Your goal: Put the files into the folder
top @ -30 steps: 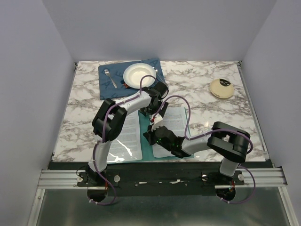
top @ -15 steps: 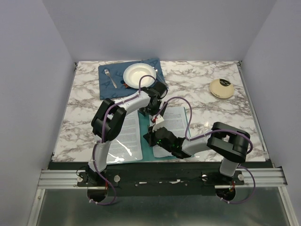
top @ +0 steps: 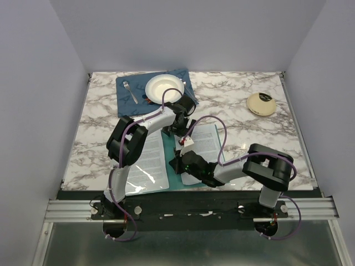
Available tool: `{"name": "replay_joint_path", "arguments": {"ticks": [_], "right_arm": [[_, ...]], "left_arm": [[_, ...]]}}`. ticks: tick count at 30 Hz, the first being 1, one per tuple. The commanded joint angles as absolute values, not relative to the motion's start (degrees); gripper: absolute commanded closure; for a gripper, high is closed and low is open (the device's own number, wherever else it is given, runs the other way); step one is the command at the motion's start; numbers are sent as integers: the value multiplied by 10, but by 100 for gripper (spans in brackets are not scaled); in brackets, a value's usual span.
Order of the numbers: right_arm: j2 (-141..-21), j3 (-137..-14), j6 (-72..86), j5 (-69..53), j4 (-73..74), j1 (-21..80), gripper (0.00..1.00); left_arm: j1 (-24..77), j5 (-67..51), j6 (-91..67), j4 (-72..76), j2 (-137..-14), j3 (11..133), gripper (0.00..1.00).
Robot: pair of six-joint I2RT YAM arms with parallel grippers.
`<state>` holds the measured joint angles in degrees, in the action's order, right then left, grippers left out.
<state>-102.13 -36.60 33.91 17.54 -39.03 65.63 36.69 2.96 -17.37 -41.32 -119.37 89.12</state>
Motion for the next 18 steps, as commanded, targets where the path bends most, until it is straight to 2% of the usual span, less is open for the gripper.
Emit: {"name": "replay_joint_path", "arguments": {"ticks": [1, 11, 18], "right_arm": [[-1054, -353, 353, 191, -297, 659, 99], [-1064, -315, 369, 138, -372, 611, 99], [-1008, -294, 324, 72, -479, 610, 99]], "left_arm": [[352, 45, -158, -434, -1214, 865, 1], [352, 40, -152, -439, -1215, 876, 1], [352, 47, -146, -438, -1215, 876, 1]]}}
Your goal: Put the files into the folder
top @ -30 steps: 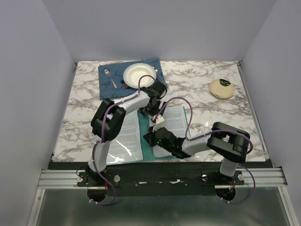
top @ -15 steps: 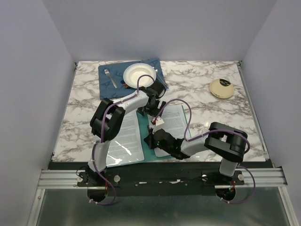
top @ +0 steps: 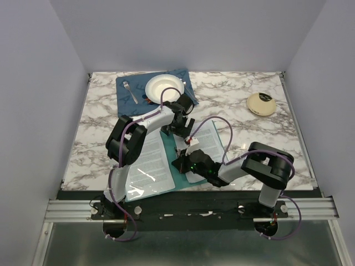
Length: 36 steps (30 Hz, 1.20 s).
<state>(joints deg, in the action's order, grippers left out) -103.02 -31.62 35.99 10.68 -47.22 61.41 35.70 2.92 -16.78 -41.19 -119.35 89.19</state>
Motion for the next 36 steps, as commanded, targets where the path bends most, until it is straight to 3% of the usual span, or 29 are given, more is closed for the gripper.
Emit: {"name": "replay_joint_path", "arguments": {"ticks": [1, 11, 16, 18, 20, 23, 24, 25, 32, 36], "right_arm": [[-985, -294, 317, 69, -477, 610, 99], [-912, -318, 261, 66, -443, 610, 99], [-909, -334, 231, 169, -411, 606, 99], [-919, -357, 228, 179, -376, 590, 82], [-938, -371, 229, 177, -353, 575, 76], [-950, -383, 224, 189, -331, 574, 56], [-953, -390, 229, 204, -315, 573, 44], [-954, -394, 230, 210, -309, 574, 40], [-983, -417, 223, 234, -294, 574, 39], [-994, -426, 223, 241, -291, 573, 50]], "left_arm": [[352, 47, -144, -439, -1215, 876, 1], [352, 46, -136, -432, -1208, 868, 1], [352, 43, -135, -427, -1204, 860, 1], [352, 41, -136, -427, -1202, 861, 1], [352, 40, -136, -427, -1201, 860, 1], [352, 39, -134, -425, -1198, 860, 1], [352, 39, -134, -425, -1195, 856, 1], [352, 39, -134, -424, -1195, 854, 1], [352, 38, -137, -421, -1194, 852, 1], [352, 40, -136, -422, -1194, 853, 1]]}}
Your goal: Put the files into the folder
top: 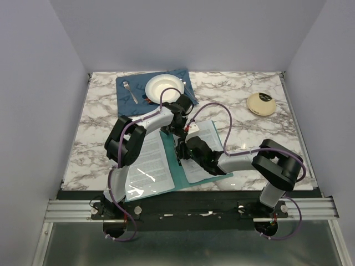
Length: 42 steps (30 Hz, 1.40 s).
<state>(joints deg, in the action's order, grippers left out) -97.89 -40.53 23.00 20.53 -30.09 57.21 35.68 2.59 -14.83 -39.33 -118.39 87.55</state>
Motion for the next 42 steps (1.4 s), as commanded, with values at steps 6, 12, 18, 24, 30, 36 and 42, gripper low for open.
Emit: {"name": "replay_joint_path", "arguments": {"ticks": [6, 12, 18, 24, 30, 36, 42], "right_arm": [[-1000, -421, 242, 235, -283, 574, 60], [-1010, -417, 264, 227, -272, 576, 59], [-1012, -412, 277, 224, -272, 580, 61], [-1011, -407, 289, 223, -265, 588, 71], [-992, -395, 301, 230, -254, 594, 75], [-973, -390, 303, 242, -228, 610, 77], [-963, -386, 319, 248, -202, 624, 78]], "left_arm": [[352, 44, -136, -424, -1192, 853, 1], [352, 42, -138, -421, -1191, 854, 1], [352, 44, -137, -422, -1191, 852, 1], [352, 47, -135, -421, -1191, 850, 1], [352, 49, -135, -421, -1188, 851, 1], [352, 50, -135, -421, -1185, 852, 1], [352, 50, -135, -421, -1184, 852, 1]]}}
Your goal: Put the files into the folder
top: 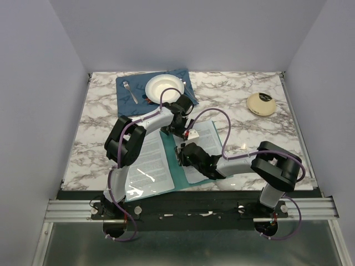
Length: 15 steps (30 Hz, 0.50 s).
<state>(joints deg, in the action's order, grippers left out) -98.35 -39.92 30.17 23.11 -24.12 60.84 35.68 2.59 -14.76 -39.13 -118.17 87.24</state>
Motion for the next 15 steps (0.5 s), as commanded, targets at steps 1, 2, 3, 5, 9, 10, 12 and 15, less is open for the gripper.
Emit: {"name": "replay_joint_path", "arguments": {"ticks": [1, 2, 3, 5, 9, 10, 12, 15], "right_arm": [[-959, -385, 321, 250, -199, 627, 78], [-956, -384, 323, 251, -197, 631, 77], [-955, -382, 324, 253, -193, 633, 75], [-947, -381, 328, 259, -187, 638, 64], [-934, -377, 331, 262, -177, 642, 60], [-933, -377, 333, 263, -175, 642, 59], [-931, -378, 339, 265, -167, 645, 58], [-915, -375, 342, 272, -164, 652, 57]], "left_arm": [[352, 49, -135, -421, -1184, 852, 1], [352, 50, -136, -420, -1184, 852, 1], [352, 49, -136, -420, -1184, 851, 1], [352, 48, -137, -419, -1184, 851, 1], [352, 51, -136, -418, -1184, 849, 1], [352, 51, -136, -419, -1183, 849, 1], [352, 52, -136, -419, -1184, 849, 1], [352, 49, -138, -419, -1183, 848, 1]]}}
